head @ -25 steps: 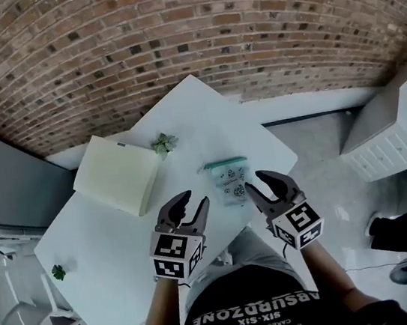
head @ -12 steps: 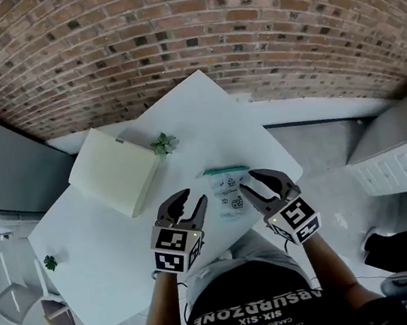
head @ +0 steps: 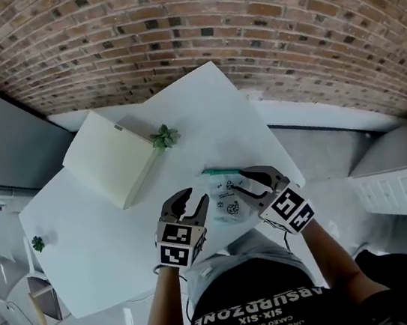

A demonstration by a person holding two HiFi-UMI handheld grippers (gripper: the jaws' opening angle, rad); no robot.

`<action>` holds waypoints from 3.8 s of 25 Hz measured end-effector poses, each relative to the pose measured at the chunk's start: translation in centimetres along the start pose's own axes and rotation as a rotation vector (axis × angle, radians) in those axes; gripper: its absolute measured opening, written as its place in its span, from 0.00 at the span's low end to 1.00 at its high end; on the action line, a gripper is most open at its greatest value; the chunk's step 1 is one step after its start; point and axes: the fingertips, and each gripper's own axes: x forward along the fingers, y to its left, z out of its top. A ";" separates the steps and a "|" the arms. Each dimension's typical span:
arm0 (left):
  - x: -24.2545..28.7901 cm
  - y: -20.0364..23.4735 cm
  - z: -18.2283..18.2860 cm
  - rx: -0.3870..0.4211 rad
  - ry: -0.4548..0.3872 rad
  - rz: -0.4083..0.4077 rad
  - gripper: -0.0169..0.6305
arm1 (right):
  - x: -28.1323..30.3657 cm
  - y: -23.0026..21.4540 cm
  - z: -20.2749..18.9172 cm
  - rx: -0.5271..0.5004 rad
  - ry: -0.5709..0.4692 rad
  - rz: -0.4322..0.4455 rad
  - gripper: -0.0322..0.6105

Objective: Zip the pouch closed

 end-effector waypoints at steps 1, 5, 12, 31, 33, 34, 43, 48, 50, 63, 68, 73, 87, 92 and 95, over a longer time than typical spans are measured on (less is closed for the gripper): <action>0.4 0.0 -0.2 -0.001 0.008 0.005 0.24 | 0.4 -0.2 -0.2 -0.005 0.008 0.016 0.26; 2.1 0.1 -1.2 -0.020 0.044 0.013 0.24 | 2.0 -0.5 -1.0 -0.018 0.046 0.087 0.26; 5.1 1.0 -3.1 -0.032 0.118 0.031 0.24 | 4.6 -1.8 -2.5 -0.061 0.118 0.154 0.26; 11.1 5.1 -6.5 -0.029 0.285 0.013 0.24 | 12.9 -5.6 -4.6 -0.264 0.256 0.310 0.25; 11.8 5.4 -6.8 -0.027 0.303 0.007 0.24 | 13.6 -5.8 -4.7 -0.301 0.271 0.330 0.25; 12.1 5.6 -6.9 -0.028 0.313 0.006 0.24 | 14.0 -5.8 -4.7 -0.316 0.278 0.340 0.25; 14.0 6.6 -8.2 0.092 0.420 0.003 0.24 | 17.0 -5.1 -6.6 -0.586 0.355 0.422 0.25; 14.4 6.7 -8.7 0.125 0.445 -0.007 0.24 | 17.9 -4.6 -8.3 -0.799 0.404 0.441 0.23; 14.5 6.7 -8.9 0.141 0.459 -0.008 0.24 | 18.1 -4.3 -8.6 -0.838 0.409 0.455 0.23; 15.1 6.6 -9.5 0.183 0.493 -0.028 0.18 | 18.9 -3.1 -9.1 -1.053 0.432 0.562 0.22; 15.1 7.1 -9.5 0.179 0.491 -0.015 0.14 | 18.9 -2.4 -9.7 -1.154 0.429 0.582 0.18; 15.2 7.3 -9.4 0.181 0.485 -0.003 0.10 | 18.9 -2.2 -10.0 -1.191 0.434 0.586 0.12; 15.1 7.5 -9.5 0.110 0.434 0.057 0.09 | 19.0 -2.1 -9.9 -1.024 0.516 0.624 0.09; 15.2 7.5 -9.5 0.091 0.435 0.052 0.09 | 18.9 -2.1 -10.1 -1.011 0.547 0.632 0.07; 15.2 7.5 -9.5 0.061 0.429 0.061 0.09 | 18.9 -2.1 -10.0 -0.947 0.551 0.622 0.06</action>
